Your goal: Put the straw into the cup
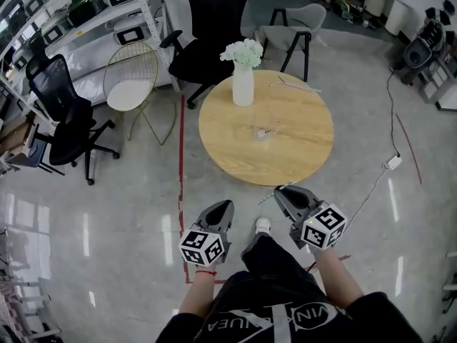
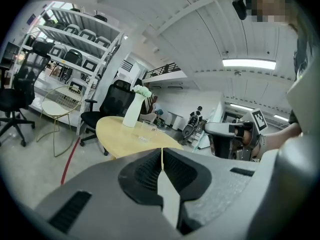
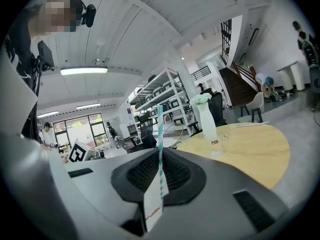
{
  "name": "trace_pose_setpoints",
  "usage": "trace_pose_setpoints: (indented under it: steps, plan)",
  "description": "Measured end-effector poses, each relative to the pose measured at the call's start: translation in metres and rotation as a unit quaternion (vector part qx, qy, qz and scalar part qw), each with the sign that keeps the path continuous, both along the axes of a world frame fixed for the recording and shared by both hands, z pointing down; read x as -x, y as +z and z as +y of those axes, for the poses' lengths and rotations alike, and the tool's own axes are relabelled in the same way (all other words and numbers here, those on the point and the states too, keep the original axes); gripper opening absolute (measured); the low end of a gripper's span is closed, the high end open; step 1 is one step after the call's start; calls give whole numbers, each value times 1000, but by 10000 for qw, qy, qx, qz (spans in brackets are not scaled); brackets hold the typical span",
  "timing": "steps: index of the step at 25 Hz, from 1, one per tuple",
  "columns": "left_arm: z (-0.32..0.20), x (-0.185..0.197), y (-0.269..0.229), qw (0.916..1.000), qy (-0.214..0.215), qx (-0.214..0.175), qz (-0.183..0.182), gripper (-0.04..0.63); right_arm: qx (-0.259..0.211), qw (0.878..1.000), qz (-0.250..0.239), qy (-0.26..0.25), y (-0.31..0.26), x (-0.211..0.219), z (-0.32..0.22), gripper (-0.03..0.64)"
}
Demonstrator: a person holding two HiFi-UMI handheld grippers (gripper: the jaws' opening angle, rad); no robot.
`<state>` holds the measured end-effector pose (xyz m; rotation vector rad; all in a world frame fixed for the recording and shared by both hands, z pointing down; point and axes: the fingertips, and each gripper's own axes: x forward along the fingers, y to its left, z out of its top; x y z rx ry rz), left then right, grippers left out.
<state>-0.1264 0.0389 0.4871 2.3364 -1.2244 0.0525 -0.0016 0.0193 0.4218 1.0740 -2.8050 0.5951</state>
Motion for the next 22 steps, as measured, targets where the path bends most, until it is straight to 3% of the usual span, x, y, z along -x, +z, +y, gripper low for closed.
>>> trace_pose_setpoints:
  steps: [12,22]
  plan:
    - [-136,-39,-10,9998,182,-117,-34,17,-200,9994,-261,-99,-25,-20,-139,20]
    - [-203,-62,4,9997,204,26,-122,17,-234,9981,-574,-25,-29,-43,-217,20]
